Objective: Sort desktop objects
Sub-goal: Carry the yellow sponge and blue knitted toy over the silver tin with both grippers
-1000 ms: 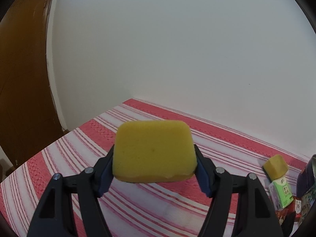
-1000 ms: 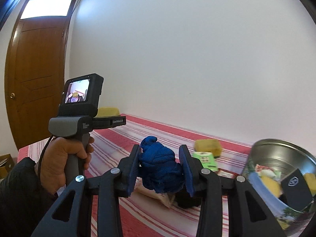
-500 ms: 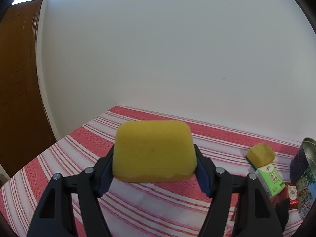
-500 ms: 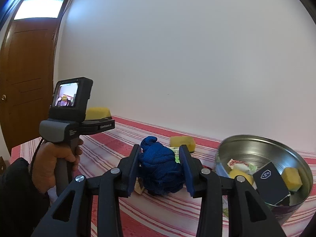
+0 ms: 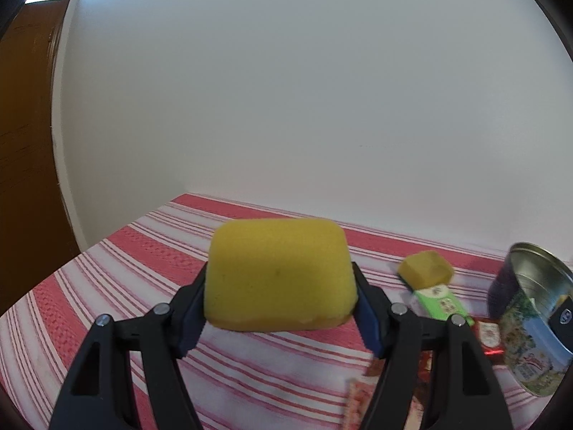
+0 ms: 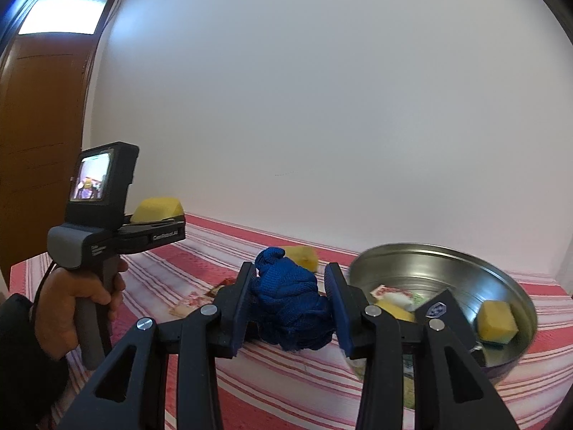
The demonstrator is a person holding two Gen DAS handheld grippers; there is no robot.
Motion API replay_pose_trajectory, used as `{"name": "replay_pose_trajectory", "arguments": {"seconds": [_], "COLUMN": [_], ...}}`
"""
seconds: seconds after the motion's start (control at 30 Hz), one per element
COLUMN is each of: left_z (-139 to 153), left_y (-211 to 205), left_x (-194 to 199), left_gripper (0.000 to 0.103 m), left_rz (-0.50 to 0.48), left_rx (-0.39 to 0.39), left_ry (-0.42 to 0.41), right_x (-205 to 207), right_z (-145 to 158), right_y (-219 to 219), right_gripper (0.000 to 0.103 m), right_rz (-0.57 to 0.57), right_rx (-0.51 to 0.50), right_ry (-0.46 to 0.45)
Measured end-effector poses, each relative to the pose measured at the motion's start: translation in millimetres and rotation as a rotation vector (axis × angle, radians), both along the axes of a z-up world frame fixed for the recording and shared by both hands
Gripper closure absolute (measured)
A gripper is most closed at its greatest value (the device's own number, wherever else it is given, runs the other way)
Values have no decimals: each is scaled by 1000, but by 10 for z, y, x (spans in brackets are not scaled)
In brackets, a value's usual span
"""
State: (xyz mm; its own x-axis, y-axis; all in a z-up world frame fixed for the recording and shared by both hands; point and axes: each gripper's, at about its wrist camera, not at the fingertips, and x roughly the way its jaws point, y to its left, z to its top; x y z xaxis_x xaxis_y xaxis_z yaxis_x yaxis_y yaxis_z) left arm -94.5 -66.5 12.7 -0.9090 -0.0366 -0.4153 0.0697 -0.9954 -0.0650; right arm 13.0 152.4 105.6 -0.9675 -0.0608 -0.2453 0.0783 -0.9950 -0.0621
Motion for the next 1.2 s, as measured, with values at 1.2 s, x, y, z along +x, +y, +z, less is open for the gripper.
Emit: {"name": "replay_pose_trajectory", "arguments": {"seconds": [1.2], "left_z": [97], "left_y": [1428], "left_x": [578], "left_gripper": [33], "left_rz": [-286], "left_rx": [-32], "left_ry": [20], "right_x": [696], "right_z": [319], "right_y": [830], "right_gripper": [61], "right_rz": [-311], "right_rx": [15], "right_ry": [16]}}
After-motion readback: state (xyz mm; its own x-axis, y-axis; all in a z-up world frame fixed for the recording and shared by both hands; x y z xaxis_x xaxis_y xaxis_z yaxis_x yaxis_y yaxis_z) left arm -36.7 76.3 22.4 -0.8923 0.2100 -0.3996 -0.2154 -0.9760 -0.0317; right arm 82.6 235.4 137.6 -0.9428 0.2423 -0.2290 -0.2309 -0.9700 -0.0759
